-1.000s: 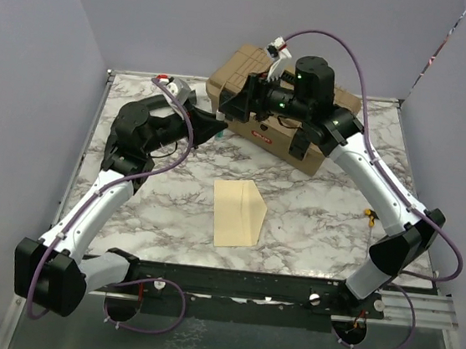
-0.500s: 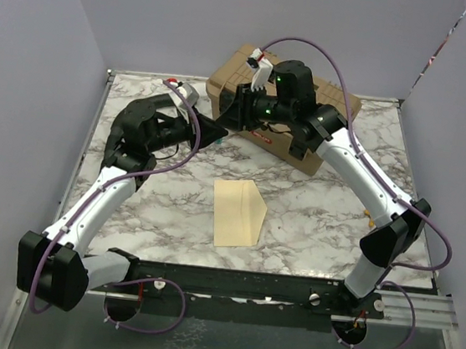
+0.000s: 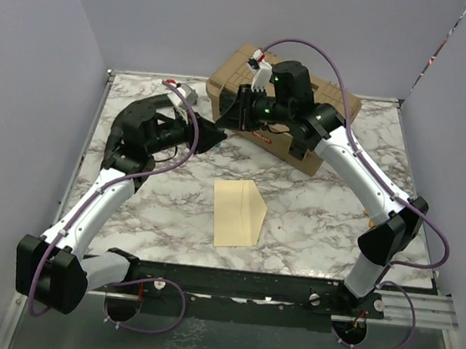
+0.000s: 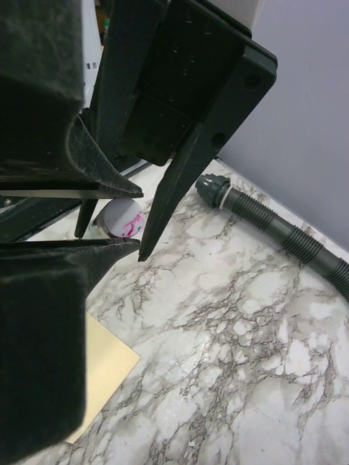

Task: Place the letter into the envelope and seal it

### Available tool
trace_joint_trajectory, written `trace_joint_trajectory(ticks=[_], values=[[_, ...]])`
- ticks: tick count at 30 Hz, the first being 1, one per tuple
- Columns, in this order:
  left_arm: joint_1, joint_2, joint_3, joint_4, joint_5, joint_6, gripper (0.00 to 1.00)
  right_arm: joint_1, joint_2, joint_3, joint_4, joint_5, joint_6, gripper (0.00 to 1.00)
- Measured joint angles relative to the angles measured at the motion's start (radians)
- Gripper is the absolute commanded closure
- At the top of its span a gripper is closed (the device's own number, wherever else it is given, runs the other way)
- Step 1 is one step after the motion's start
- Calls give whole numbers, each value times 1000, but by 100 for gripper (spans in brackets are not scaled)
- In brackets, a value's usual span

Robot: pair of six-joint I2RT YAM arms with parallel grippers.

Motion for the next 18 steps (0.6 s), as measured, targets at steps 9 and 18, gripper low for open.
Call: trace_joint_trajectory(ticks=[9, 18], values=[[-3, -10, -35, 0, 6, -18, 76, -5, -5, -13, 8, -5, 51, 100], [-3, -10, -59, 10, 24, -40, 100, -15, -5, -40, 10, -39, 68, 69]])
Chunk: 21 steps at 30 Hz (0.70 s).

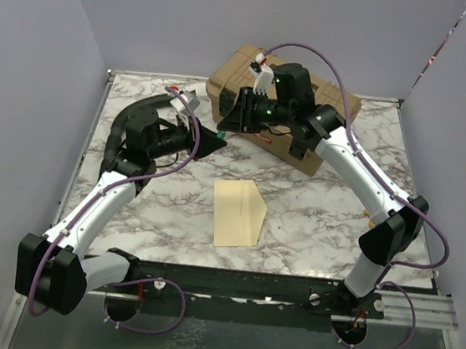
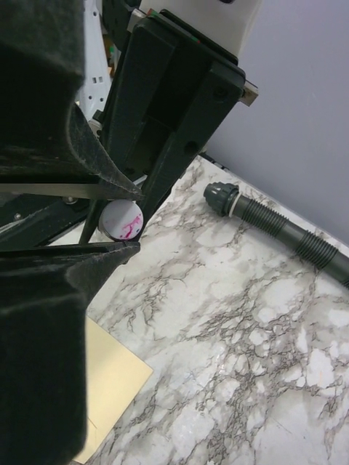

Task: Place the letter into the envelope and seal it

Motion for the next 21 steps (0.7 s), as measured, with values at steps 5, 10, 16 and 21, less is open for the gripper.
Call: trace_joint_trajectory(ticks=[5, 10, 16, 21], values=[[0, 0, 0, 0, 3, 8, 100, -1, 0, 0, -7, -21, -13, 70], [0, 0, 0, -1, 8, 21, 100, -4, 0, -1, -10, -25, -27, 99], [0, 0, 0, -23, 18, 37, 100, -7, 0, -6, -13, -24, -49, 100], [-1, 0, 4, -53, 38, 70, 100, -30, -8, -23, -16, -47, -64, 100]])
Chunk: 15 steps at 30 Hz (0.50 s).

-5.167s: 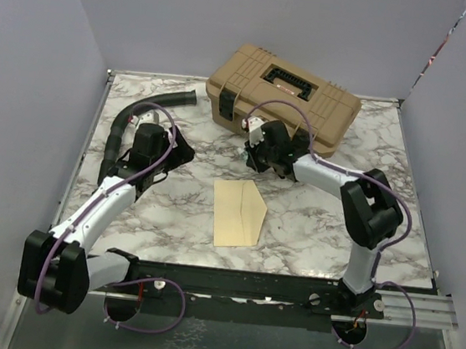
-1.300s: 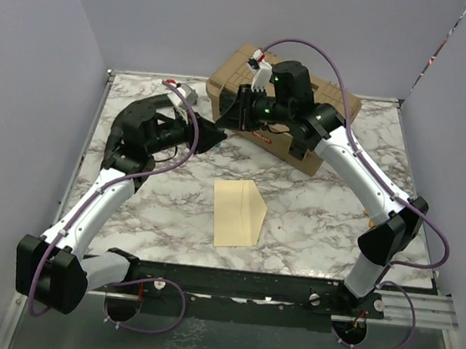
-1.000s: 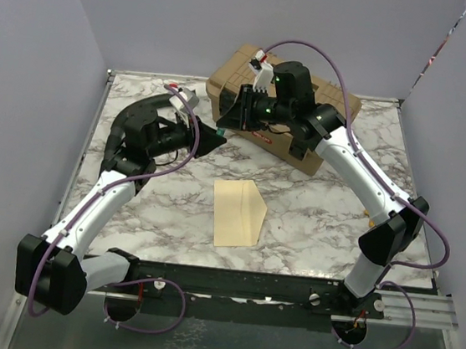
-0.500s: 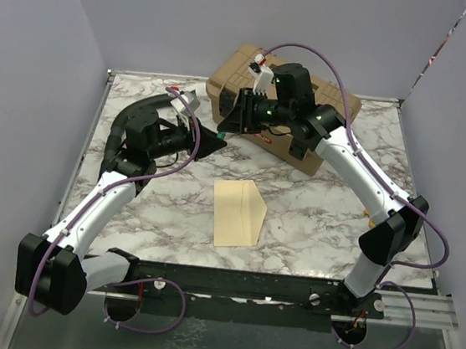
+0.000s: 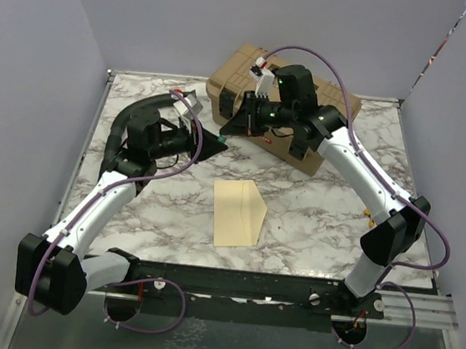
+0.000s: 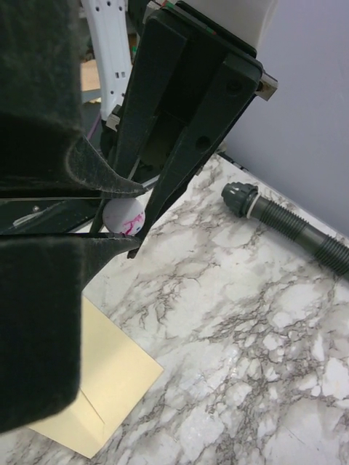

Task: Place the letter into the envelope and seal it

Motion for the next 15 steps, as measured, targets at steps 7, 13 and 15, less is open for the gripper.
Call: trace_joint_trajectory(ticks=[7, 13, 15], values=[[-10, -11, -1, -56, 50, 31, 100, -105, -41, -3, 4, -129, 29, 100], [-3, 13, -6, -183, 96, 56, 100, -276, -129, 27, 66, -137, 60, 100], [-3, 14, -6, -195, 97, 61, 100, -271, -147, 26, 75, -137, 57, 100]])
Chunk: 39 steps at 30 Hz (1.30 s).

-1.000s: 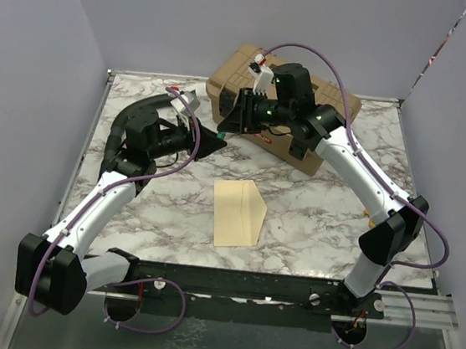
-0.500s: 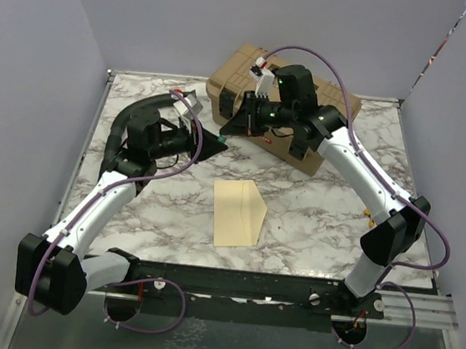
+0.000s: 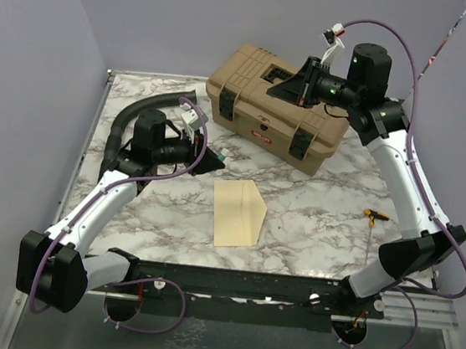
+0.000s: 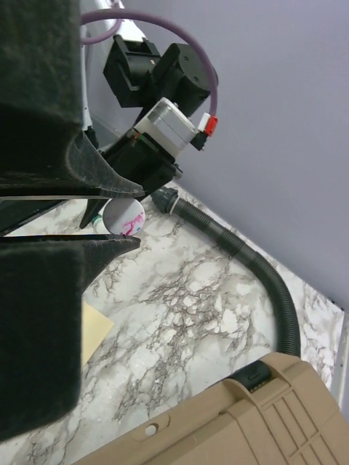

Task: Place the letter into the envelope and seal it

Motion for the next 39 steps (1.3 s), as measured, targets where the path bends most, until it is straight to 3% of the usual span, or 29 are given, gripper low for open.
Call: trace_joint_trajectory(ticks=[7, 19, 28, 39], values=[[0, 0, 13, -27, -41, 16, 100, 29, -79, -154, -2, 106, -111, 100], [0, 0, 13, 80, -235, -21, 100, 262, -302, -750, 27, 663, -255, 100], [0, 0, -4, 145, -272, -58, 100, 312, -417, -1144, 260, 1007, -203, 100], [0, -1, -59, 212, -275, -112, 100, 312, -353, -1423, 656, 1191, -116, 99]])
